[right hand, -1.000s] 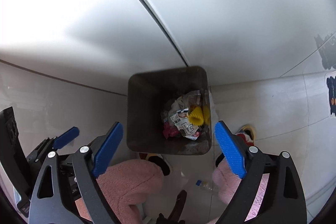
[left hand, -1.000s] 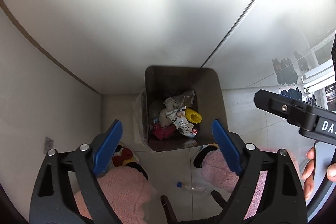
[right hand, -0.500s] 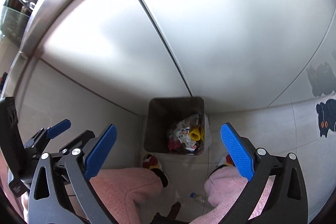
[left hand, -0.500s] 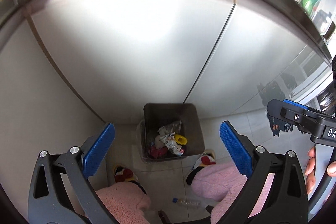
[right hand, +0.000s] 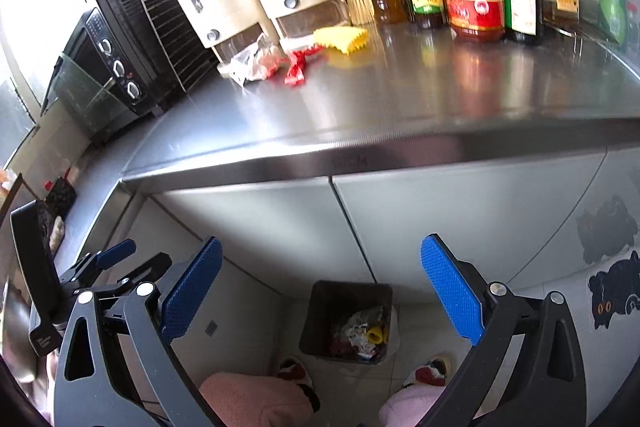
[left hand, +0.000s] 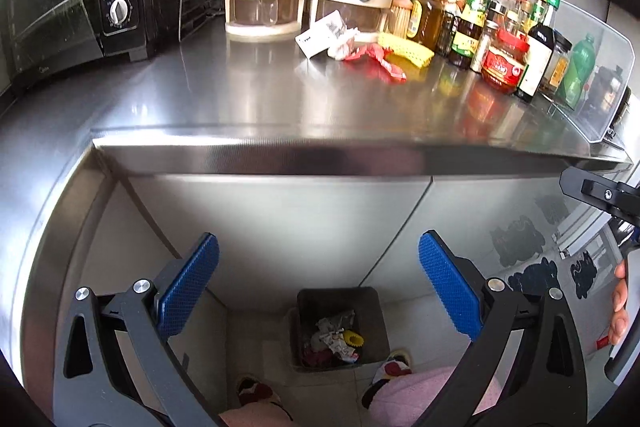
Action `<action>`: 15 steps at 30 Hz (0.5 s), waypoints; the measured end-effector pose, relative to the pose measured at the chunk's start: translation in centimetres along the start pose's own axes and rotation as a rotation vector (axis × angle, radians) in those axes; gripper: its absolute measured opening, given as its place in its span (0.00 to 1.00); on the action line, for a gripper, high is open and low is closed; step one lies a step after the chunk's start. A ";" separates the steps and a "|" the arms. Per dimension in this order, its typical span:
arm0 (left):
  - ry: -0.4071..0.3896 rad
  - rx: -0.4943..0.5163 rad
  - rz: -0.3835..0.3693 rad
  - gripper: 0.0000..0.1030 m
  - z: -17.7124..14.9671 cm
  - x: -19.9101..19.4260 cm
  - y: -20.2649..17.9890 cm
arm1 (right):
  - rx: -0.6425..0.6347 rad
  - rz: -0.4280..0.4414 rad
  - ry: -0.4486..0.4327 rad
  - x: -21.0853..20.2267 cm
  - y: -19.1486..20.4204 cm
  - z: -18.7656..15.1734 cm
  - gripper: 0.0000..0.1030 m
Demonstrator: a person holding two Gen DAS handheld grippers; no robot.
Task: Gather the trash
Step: 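Raise both open tools back toward the counter, then grasp the white milk carton with the left tool while the right tool grasps the red wrapper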
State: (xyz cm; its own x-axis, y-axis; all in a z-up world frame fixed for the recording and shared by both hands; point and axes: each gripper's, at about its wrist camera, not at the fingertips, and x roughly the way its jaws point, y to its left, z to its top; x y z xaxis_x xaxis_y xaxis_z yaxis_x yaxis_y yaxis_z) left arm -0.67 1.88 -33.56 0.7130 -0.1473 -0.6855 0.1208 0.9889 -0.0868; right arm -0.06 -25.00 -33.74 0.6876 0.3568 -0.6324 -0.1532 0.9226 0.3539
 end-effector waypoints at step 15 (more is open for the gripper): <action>-0.069 0.017 0.024 0.90 12.9 5.0 1.1 | 0.007 0.029 -0.010 5.3 0.9 12.3 0.96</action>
State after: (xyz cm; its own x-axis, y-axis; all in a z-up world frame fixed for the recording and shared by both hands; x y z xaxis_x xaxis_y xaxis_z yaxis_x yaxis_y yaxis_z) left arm 11.96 1.92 -27.74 0.7621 -0.1249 -0.6354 0.1140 0.9918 -0.0582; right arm 12.19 -24.05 -28.27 0.6901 0.3820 -0.6147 -0.1681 0.9107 0.3772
